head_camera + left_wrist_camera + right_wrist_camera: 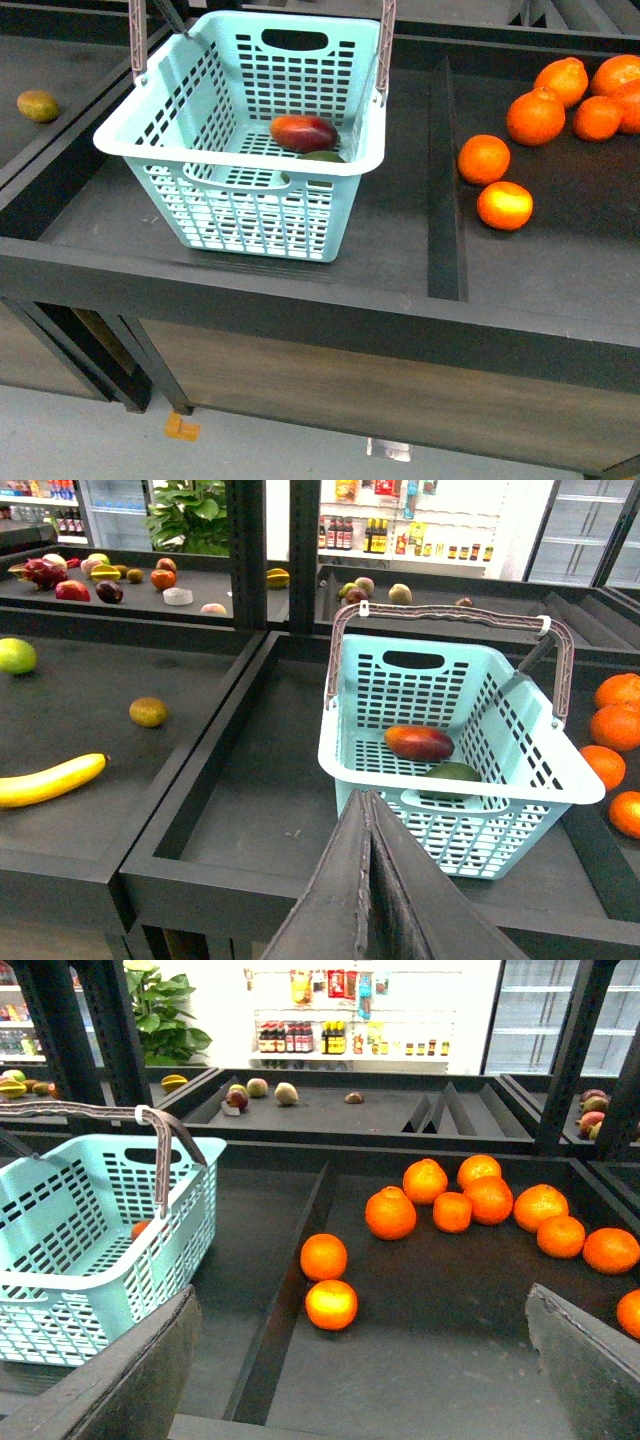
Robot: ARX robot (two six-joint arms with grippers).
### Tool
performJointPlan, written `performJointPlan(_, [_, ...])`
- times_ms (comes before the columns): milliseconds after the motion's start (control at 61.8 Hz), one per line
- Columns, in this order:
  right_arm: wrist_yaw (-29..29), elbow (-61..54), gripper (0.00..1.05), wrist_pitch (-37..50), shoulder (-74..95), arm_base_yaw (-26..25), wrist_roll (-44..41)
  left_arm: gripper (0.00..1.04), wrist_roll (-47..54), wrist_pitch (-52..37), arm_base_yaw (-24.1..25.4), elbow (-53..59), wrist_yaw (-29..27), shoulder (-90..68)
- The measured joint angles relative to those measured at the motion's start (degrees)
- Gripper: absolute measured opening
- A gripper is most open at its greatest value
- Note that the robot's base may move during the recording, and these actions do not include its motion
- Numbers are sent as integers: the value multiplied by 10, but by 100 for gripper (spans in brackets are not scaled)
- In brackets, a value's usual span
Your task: Pick mango and avocado into basket
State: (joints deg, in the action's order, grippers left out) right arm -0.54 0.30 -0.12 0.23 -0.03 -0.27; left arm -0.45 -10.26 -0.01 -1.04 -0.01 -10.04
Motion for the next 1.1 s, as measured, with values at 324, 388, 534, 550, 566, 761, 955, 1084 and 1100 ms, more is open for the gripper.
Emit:
performJointPlan(324, [0,0,97,0,0,0,0,3,0,101,0,0,0,98])
performJointPlan(388, [0,0,97,0,0,0,0,3,0,101,0,0,0,98])
performJointPlan(534, [0,0,97,0,0,0,0,3,0,101,0,0,0,98])
performJointPlan(550, [0,0,97,0,0,0,0,3,0,101,0,0,0,98])
performJointPlan(566, [0,0,97,0,0,0,0,3,0,101,0,0,0,98])
performJointPlan(761, [0,0,97,0,0,0,0,3,0,101,0,0,0,98])
performJointPlan(955, [0,0,97,0,0,0,0,6,0,101,0,0,0,98])
performJointPlan(1084, [0,0,97,0,0,0,0,35,0,101,0,0,0,98])
performJointPlan(1100, [0,0,97,0,0,0,0,38,0,101,0,0,0,98])
